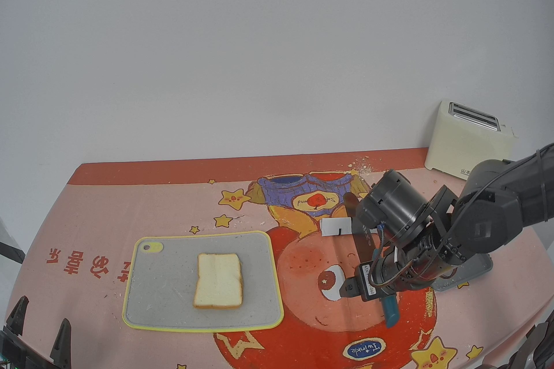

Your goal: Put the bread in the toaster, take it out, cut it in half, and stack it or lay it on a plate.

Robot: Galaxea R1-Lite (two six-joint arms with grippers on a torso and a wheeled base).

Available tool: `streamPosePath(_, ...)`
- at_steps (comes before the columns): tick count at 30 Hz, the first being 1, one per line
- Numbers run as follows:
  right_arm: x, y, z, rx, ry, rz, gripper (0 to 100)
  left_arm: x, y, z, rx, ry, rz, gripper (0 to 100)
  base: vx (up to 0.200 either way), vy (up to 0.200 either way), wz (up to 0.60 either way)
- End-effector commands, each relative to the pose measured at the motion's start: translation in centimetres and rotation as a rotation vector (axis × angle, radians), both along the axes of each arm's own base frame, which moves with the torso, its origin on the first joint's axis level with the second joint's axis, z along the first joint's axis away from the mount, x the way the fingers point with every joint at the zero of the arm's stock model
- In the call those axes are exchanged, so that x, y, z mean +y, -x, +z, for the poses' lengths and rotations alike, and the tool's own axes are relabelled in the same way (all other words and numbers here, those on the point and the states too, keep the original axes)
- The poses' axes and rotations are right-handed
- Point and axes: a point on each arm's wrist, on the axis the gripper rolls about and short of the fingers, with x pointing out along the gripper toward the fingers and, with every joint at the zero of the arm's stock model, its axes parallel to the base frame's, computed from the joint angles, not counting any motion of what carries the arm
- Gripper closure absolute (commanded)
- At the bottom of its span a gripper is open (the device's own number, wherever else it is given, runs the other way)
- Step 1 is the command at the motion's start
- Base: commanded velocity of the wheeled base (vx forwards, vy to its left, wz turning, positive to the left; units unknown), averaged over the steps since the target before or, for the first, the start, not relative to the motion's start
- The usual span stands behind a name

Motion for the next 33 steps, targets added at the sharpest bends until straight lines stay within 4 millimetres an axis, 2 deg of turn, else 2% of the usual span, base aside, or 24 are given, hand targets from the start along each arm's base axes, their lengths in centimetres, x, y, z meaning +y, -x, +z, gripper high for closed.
streamPosePath(1,0.02,-0.07,-0.29,0.007,0.01,-0.004,0,0.0,-0.1,-0.48,0.013,0.001,0.0,0,0.0,0.0,0.0)
streamPosePath(14,-0.34,0.41,-1.07,0.03,0.035,-0.002,0,0.0,-0.11,-0.48,0.015,-0.001,0.0,0,0.0,0.0,0.0)
streamPosePath(33,-0.43,-0.55,-0.98,0.007,0.041,-0.029,0,0.0,-0.11,-0.48,0.015,0.001,0.0,0,0.0,0.0,0.0)
